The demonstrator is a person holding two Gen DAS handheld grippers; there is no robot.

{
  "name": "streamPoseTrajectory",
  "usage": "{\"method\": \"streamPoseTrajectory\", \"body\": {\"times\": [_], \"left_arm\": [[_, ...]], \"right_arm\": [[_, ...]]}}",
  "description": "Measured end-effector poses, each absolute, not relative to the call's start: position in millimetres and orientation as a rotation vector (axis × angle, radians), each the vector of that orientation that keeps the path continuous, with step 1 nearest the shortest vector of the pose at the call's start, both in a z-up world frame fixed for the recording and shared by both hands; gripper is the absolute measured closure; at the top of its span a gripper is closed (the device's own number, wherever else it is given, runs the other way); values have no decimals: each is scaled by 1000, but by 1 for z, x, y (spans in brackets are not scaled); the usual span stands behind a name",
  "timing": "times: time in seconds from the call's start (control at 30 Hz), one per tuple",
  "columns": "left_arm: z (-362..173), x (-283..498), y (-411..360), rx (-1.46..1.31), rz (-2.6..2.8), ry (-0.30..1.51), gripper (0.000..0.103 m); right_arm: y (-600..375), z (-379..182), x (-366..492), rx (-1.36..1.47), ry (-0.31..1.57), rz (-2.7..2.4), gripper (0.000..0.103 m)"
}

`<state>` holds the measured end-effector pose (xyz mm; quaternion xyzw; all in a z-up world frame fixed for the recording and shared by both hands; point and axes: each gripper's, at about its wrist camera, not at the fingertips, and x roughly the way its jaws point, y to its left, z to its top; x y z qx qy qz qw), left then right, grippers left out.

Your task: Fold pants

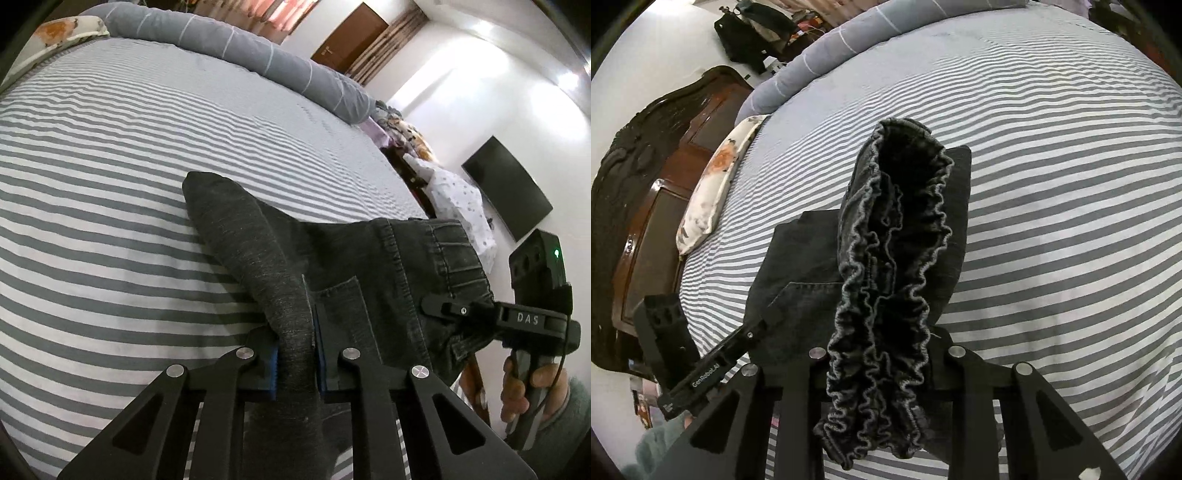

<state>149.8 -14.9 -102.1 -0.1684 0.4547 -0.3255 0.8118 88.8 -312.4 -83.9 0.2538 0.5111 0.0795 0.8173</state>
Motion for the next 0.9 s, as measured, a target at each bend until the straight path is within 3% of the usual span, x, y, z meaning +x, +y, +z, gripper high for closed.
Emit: {"method": "streamPoseTrajectory", "body": {"times": [0.9], "left_arm": [[-69,210,46,-293,-489,891,88]], "right_arm": [[-243,-77,191,576,1087,350,77]]}}
